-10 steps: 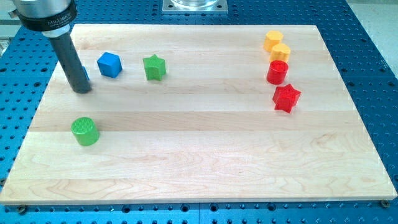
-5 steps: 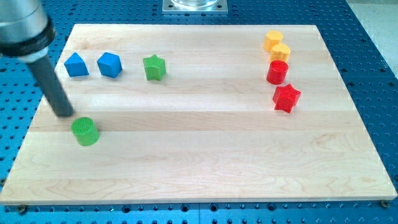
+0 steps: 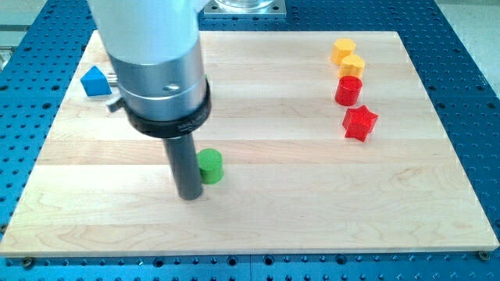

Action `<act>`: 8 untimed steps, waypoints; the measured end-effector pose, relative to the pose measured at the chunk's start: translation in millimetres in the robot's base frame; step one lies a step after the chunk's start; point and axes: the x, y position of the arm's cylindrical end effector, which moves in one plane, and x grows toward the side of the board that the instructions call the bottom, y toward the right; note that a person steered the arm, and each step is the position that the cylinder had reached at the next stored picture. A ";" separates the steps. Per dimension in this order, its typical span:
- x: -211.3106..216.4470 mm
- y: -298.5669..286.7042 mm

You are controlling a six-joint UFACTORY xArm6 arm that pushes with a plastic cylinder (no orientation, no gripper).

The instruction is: Push the green circle and triangle towards the top side to form a line

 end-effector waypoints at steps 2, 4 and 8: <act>-97.1 34.1; -113.1 56.6; -159.7 101.6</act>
